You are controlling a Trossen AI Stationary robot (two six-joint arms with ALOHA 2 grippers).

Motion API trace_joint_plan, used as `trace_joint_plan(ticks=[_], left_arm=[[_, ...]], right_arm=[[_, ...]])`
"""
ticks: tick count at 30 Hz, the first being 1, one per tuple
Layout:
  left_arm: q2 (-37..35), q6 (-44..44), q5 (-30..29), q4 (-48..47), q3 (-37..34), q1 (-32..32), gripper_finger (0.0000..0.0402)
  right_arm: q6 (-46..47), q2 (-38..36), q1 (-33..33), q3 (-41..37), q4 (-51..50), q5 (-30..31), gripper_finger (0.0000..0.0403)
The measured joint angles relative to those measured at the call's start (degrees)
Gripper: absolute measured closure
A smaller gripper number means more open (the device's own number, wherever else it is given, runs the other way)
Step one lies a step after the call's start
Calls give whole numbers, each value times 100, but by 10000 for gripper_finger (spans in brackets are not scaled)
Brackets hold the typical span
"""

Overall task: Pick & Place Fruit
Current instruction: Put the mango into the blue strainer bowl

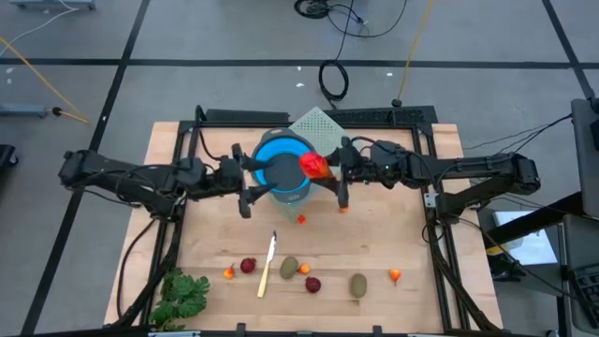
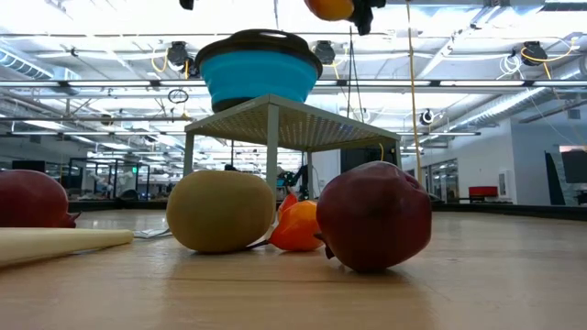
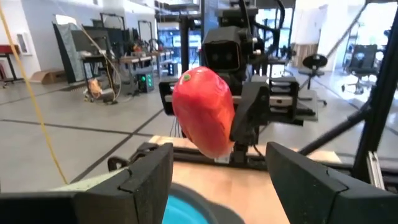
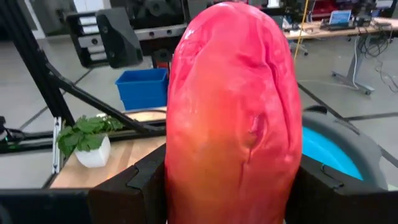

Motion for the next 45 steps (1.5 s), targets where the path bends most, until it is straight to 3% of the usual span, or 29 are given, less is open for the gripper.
trace_joint_plan(ticks=[8,14,20,32,37,45], left_arm=[[239,-446,44,429,0,287,146],[251,-813,730,613,0,507,144],[251,-855,1044,950,0,591,108],[700,-1195,1053,1313,-2,727,25],[998,-1240,1066,1810,4,727,14],[1422,-898,1199,1494,605,731,24]], right_arm=[[-13,0,2,-2,187,-258,184],[-65,0,2,-2,208,-258,183],[-146,0,2,-2,224,-257,182],[-159,-2,3,-2,553,-261,182],[-153,22,4,-2,574,-269,184],[-149,29,6,-2,566,-269,183]])
